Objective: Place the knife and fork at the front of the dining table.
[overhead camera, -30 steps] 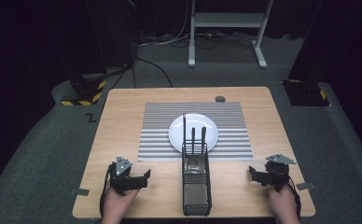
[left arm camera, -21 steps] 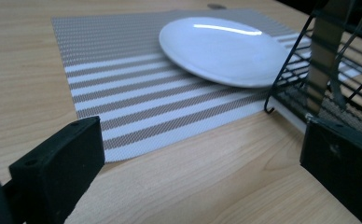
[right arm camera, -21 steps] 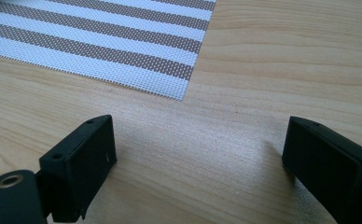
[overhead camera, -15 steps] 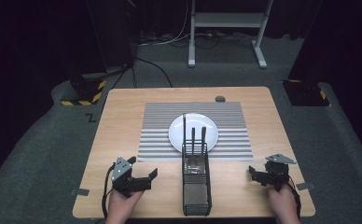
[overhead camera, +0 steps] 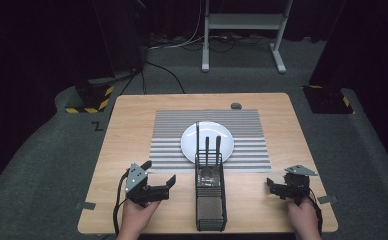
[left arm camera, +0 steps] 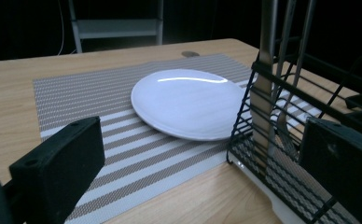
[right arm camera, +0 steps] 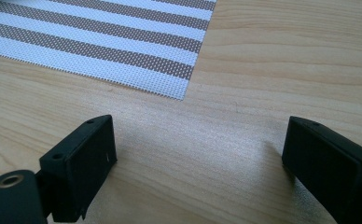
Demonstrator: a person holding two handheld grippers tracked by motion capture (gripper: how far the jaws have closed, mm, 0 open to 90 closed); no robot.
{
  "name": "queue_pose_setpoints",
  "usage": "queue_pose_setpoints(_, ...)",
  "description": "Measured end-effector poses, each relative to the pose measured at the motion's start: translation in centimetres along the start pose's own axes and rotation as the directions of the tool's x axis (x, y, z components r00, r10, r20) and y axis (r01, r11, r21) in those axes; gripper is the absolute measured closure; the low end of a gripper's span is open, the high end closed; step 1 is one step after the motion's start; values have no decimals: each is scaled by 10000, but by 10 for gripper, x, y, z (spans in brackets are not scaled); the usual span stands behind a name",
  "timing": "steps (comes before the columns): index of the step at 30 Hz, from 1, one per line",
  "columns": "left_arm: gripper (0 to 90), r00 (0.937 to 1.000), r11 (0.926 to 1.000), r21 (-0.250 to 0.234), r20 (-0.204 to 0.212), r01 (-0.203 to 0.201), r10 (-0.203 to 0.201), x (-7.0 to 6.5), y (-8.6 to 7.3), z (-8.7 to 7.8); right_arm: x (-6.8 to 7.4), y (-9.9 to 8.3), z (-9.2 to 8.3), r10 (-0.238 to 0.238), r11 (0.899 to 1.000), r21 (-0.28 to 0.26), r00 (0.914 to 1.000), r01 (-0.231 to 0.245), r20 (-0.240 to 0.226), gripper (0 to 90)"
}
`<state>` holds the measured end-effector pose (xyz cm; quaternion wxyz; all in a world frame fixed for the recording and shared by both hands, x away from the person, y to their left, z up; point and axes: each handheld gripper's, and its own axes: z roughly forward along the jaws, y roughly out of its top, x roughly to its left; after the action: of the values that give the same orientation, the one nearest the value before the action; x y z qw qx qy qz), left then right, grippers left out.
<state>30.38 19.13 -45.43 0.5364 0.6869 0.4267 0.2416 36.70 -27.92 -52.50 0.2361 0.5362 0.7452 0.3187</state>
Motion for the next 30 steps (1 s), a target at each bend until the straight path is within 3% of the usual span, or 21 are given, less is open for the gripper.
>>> queue_pose_setpoints(3, 6, 10000, 10000, 61, 29, -22, 22, -3, 4, 2, 0, 0, 0, 3, 10000, 0, 10000, -3, -1, 94)
queue_pose_setpoints(13, 10, 9992, 9966, -727, -120, -394, 387, -20, 29, 19, 0, 0, 0, -15, 10000, 4, 10000, 15, -2, 94)
queue_pose_setpoints(17, 12, 9995, 9968, -731, 11, -319, 321, -23, 33, 25, 0, 0, 0, -14, 10000, 5, 10000, 14, -3, 94)
queue_pose_setpoints(22, 30, 9984, 9962, -691, 134, -536, 547, -30, 42, 34, 0, 0, 0, -11, 10000, 4, 10000, 11, -4, 94)
queue_pose_setpoints(27, 80, 9973, 9935, -892, -241, -710, 691, -35, 47, 42, 0, 0, 0, -33, 10000, -4, 10000, 33, -4, 94)
queue_pose_setpoints(30, 89, 9972, 9935, -869, -210, -736, 720, -36, 48, 46, 0, 0, 0, -33, 10000, -2, 10000, 33, -2, 94)
